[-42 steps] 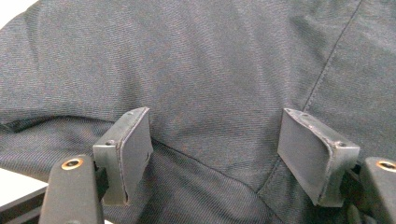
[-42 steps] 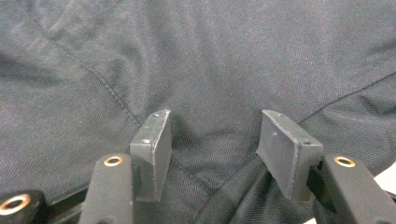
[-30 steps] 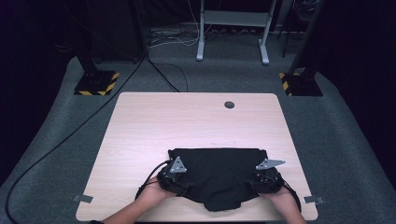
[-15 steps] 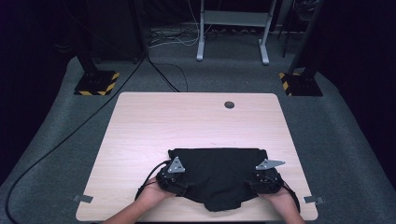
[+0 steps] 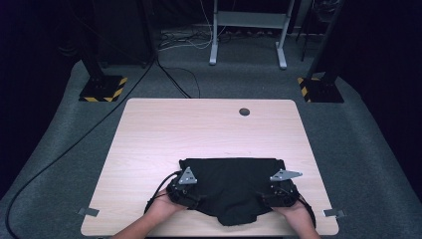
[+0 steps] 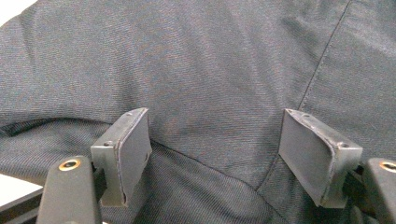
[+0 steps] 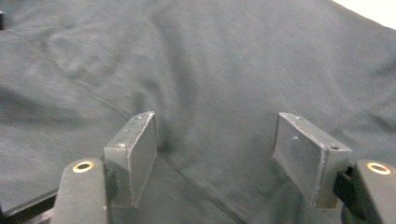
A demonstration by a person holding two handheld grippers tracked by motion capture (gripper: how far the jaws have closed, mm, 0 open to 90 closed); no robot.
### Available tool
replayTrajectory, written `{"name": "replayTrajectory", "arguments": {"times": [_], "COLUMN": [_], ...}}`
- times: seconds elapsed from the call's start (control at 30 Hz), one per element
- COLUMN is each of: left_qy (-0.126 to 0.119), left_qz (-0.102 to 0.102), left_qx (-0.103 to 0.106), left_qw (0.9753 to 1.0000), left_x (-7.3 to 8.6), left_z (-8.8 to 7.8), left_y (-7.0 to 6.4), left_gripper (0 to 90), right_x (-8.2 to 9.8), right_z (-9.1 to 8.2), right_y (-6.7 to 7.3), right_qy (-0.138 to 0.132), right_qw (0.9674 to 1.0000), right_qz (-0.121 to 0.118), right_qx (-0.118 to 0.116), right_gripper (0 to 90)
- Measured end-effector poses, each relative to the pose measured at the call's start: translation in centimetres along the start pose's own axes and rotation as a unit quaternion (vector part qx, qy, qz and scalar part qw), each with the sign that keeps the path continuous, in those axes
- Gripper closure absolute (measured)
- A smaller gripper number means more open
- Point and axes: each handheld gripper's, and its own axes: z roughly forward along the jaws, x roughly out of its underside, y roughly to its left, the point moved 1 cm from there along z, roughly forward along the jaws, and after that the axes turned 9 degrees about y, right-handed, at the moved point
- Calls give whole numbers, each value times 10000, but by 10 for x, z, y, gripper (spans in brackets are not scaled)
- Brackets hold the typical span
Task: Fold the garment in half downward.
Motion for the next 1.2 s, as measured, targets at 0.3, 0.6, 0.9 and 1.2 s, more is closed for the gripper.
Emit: {"name": "replayTrajectory", "arguments": {"times": [0.3,0.6,0.9,1.2], "left_qy": [-59,-156,-262,-389], "left_qz": [-44,-310,-459,-732], "left_qx": [-4,-107,-303,-404], "left_qw": [10000,9993,9981,9957], "left_x": [-3,-7,-13,-17], "left_z": [-5,-13,-15,-10], "left_y": [6,24,45,67], "left_gripper": [227,213,207,208], "right_x": [-11,-15,-17,-15], "right_z": [-4,-4,-5,-8], "right_y": [15,27,41,59], "right_qy": [-149,-216,-275,-275], "right_qw": [9996,9969,9922,9862], "right_qz": [-160,-404,-679,-998], "right_qx": [-149,-636,-1007,-1292], "right_gripper": [270,229,205,196]}}
